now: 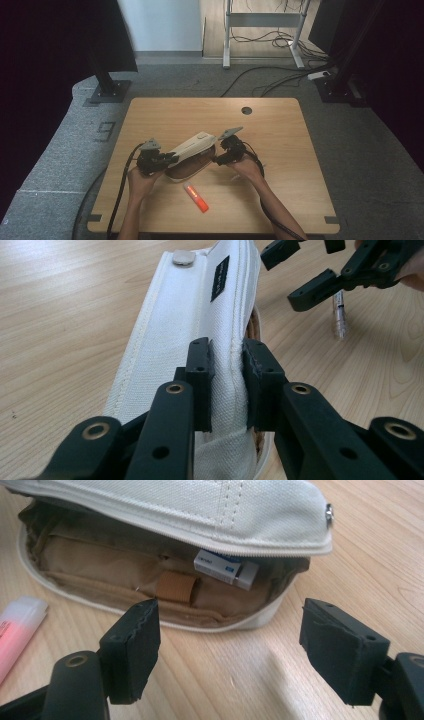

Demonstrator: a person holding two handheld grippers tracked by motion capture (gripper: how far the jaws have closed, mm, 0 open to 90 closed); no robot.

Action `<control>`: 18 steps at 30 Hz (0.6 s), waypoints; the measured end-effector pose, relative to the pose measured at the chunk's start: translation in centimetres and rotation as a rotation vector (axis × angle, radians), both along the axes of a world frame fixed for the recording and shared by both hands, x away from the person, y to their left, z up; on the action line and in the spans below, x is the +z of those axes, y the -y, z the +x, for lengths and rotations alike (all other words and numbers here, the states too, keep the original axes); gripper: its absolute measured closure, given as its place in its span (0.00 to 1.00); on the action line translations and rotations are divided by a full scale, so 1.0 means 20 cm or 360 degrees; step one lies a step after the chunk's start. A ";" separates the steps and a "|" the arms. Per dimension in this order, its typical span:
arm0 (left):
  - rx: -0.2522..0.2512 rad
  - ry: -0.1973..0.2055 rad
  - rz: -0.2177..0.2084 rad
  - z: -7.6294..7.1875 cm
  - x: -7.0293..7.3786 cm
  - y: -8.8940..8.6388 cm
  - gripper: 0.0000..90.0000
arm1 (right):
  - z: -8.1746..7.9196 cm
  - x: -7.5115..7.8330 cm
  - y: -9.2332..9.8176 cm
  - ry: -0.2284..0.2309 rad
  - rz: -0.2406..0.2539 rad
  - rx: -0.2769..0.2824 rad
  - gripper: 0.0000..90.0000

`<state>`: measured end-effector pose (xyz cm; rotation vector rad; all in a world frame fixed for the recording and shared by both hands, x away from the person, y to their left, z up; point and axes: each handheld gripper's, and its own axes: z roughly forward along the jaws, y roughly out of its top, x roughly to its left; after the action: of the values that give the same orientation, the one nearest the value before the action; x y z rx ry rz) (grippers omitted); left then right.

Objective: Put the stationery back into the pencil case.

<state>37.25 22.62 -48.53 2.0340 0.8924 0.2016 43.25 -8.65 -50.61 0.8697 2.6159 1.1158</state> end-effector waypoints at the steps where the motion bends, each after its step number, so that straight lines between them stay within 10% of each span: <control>1: 0.0001 0.0000 0.0000 0.00 0.00 0.00 0.84 | -0.01 0.01 0.02 -0.0001 0.0002 0.0004 0.28; 18: 0.0000 0.0009 0.0009 0.00 0.00 0.01 0.83 | -0.07 0.01 0.21 0.0008 0.0044 -0.0029 0.42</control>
<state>37.18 22.47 -48.53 2.0378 0.8893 0.2102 41.81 -12.95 -50.40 0.8927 2.5894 1.1504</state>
